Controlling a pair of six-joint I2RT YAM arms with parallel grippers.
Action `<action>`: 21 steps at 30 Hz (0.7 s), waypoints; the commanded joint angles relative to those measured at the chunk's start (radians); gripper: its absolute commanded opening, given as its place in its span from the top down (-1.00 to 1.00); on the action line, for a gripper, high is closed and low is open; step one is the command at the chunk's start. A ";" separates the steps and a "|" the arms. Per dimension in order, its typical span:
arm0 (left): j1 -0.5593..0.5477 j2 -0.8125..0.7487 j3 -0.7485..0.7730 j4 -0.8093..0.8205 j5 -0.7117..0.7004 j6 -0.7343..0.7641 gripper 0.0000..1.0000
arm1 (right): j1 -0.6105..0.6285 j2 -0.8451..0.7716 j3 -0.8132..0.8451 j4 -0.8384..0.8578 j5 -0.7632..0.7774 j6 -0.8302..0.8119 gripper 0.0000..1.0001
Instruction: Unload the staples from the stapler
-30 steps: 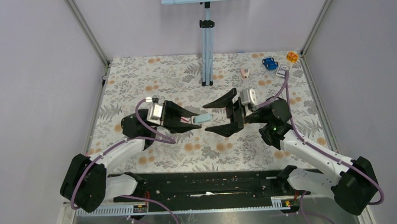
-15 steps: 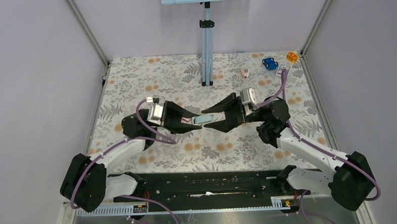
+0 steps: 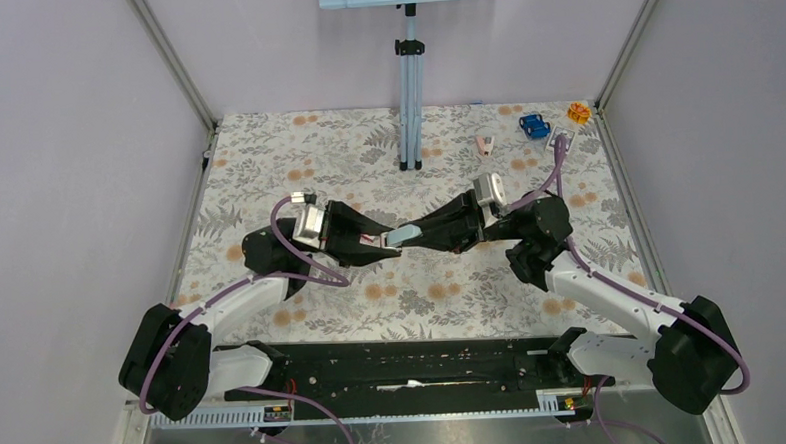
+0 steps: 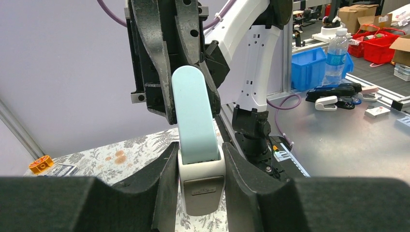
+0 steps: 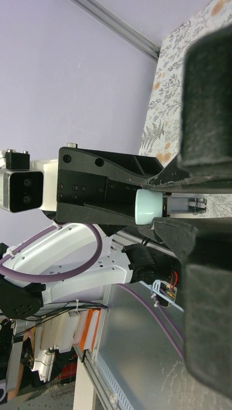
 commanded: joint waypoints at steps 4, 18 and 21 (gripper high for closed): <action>-0.001 0.002 -0.011 0.103 -0.038 0.002 -0.03 | 0.001 -0.004 0.036 0.047 -0.031 0.020 1.00; 0.059 -0.022 -0.052 -0.027 -0.166 0.071 -0.98 | 0.001 -0.169 0.081 -0.523 0.308 -0.329 1.00; 0.080 -0.090 -0.070 -0.273 -0.387 0.198 -0.98 | 0.001 -0.176 0.125 -0.690 0.492 -0.354 1.00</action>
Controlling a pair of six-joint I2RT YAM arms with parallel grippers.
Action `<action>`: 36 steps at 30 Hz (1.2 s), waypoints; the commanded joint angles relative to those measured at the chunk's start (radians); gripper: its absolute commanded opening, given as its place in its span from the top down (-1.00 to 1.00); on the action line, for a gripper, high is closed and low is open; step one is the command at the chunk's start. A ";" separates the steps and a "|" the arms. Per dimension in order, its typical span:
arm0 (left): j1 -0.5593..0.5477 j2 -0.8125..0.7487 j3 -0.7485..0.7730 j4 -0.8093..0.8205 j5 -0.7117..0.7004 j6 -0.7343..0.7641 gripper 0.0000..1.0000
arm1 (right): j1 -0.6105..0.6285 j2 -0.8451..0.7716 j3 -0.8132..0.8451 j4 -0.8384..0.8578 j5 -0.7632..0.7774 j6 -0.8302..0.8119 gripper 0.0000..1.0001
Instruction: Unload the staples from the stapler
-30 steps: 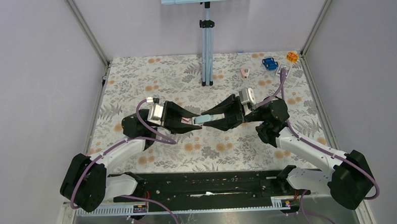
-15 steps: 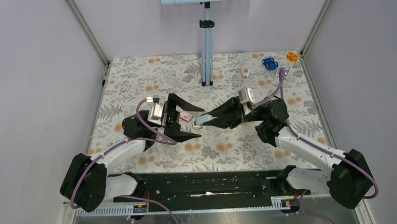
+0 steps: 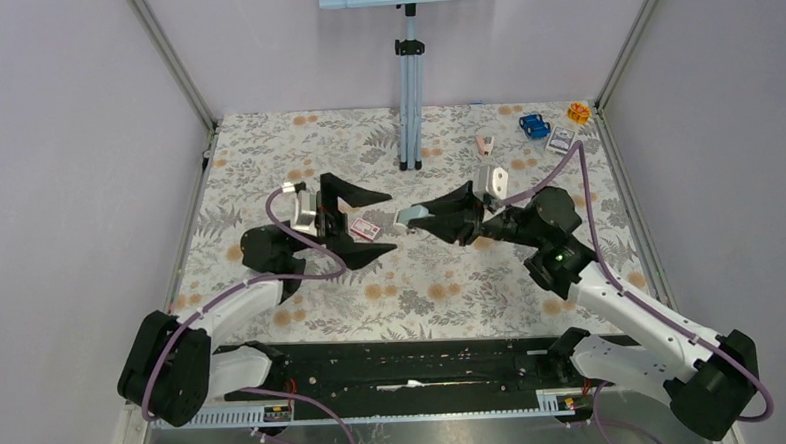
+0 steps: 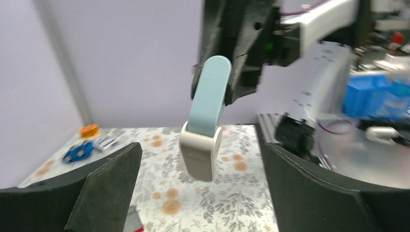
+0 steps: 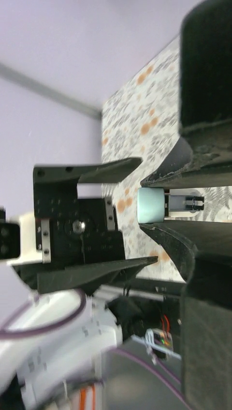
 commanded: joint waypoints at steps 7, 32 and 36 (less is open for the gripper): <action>0.027 -0.184 0.028 -0.675 -0.713 0.331 -0.98 | 0.001 0.118 0.259 -0.542 0.814 -0.033 1.00; 0.028 -0.131 0.158 -1.059 -1.016 0.259 -0.98 | -0.265 0.967 1.046 -1.216 0.894 0.289 1.00; 0.027 -0.109 0.221 -1.171 -1.079 0.256 -0.98 | -0.261 1.098 1.191 -1.301 0.792 0.358 1.00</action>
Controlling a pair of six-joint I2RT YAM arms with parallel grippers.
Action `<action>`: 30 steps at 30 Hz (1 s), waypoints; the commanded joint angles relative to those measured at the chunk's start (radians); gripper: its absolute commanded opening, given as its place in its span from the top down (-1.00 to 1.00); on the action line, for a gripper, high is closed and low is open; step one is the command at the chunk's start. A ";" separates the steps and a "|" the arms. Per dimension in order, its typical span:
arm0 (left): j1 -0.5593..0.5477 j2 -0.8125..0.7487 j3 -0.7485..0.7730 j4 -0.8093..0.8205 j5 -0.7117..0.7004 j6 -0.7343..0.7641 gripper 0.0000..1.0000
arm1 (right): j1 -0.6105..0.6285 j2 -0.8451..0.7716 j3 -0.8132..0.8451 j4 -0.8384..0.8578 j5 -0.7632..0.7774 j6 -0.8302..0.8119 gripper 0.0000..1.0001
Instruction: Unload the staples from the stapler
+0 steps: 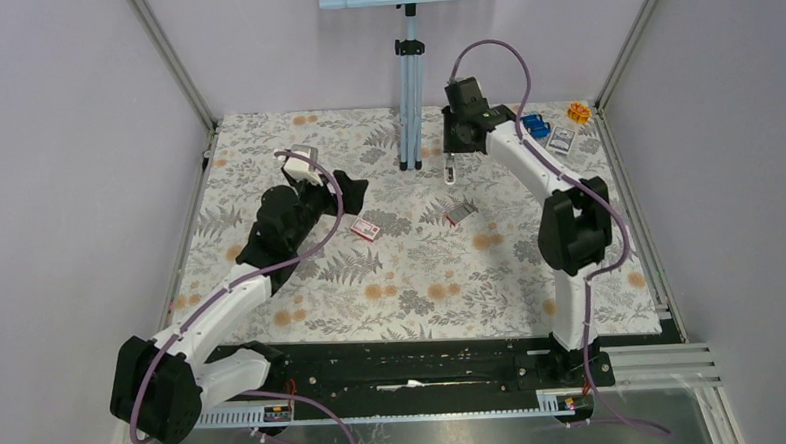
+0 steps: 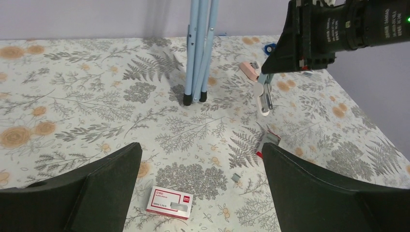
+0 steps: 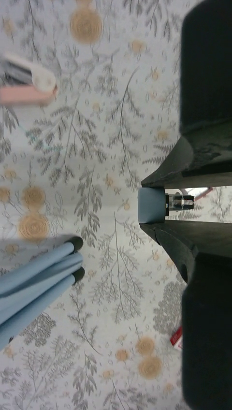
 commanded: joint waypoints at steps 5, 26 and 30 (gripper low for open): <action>0.004 0.027 0.144 -0.164 -0.093 -0.024 -0.98 | 0.062 0.176 0.213 -0.171 -0.148 0.125 1.00; 0.005 0.066 0.205 -0.264 -0.056 -0.026 -0.97 | 0.096 0.342 0.325 -0.238 -0.107 0.107 0.97; 0.004 0.074 0.208 -0.267 -0.051 -0.027 -0.98 | 0.096 0.346 0.332 -0.240 -0.058 0.108 0.97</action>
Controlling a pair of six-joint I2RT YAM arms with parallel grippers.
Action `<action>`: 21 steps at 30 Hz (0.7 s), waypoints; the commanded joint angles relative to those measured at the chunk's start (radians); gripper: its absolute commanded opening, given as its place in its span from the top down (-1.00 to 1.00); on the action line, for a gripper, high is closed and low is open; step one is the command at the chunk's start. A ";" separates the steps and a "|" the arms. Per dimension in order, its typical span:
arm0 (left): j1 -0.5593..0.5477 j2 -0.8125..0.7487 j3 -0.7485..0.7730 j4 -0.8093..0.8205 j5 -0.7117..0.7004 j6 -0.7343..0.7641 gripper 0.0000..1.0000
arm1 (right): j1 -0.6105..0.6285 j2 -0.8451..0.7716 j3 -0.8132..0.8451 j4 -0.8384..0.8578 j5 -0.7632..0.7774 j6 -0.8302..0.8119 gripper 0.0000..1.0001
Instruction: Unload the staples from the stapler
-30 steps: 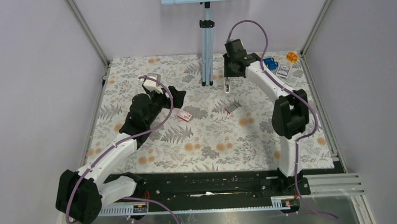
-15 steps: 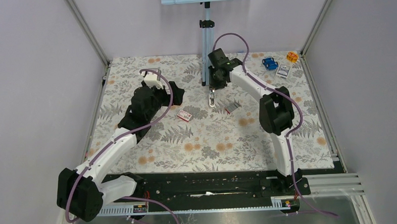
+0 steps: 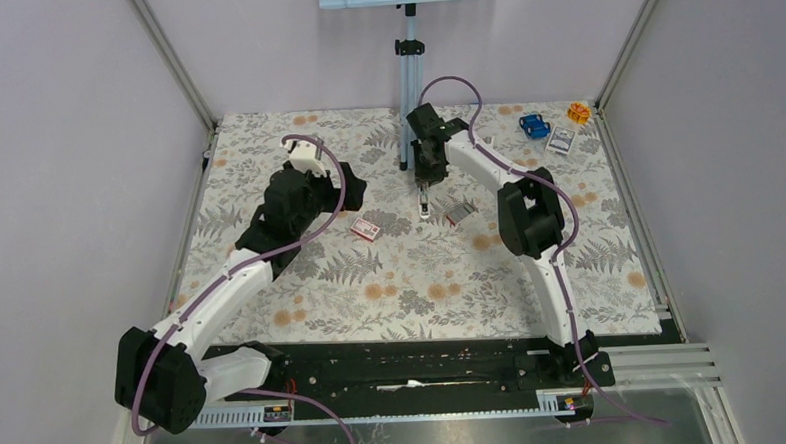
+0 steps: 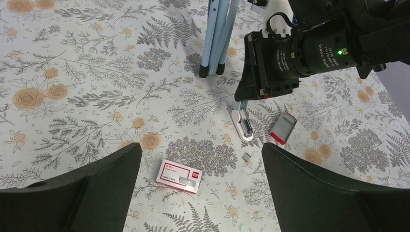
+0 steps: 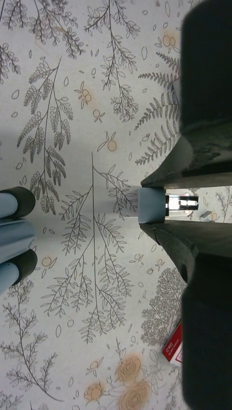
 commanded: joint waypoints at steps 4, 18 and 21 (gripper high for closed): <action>0.004 0.016 0.055 0.015 0.017 -0.006 -0.98 | -0.003 -0.010 0.062 -0.038 0.100 -0.024 0.94; 0.005 0.045 0.078 -0.019 0.017 0.002 -0.98 | -0.004 0.006 0.073 -0.044 0.093 -0.011 0.28; 0.004 0.049 0.081 -0.023 0.017 0.003 -0.98 | -0.004 0.006 0.074 -0.043 0.089 -0.010 0.22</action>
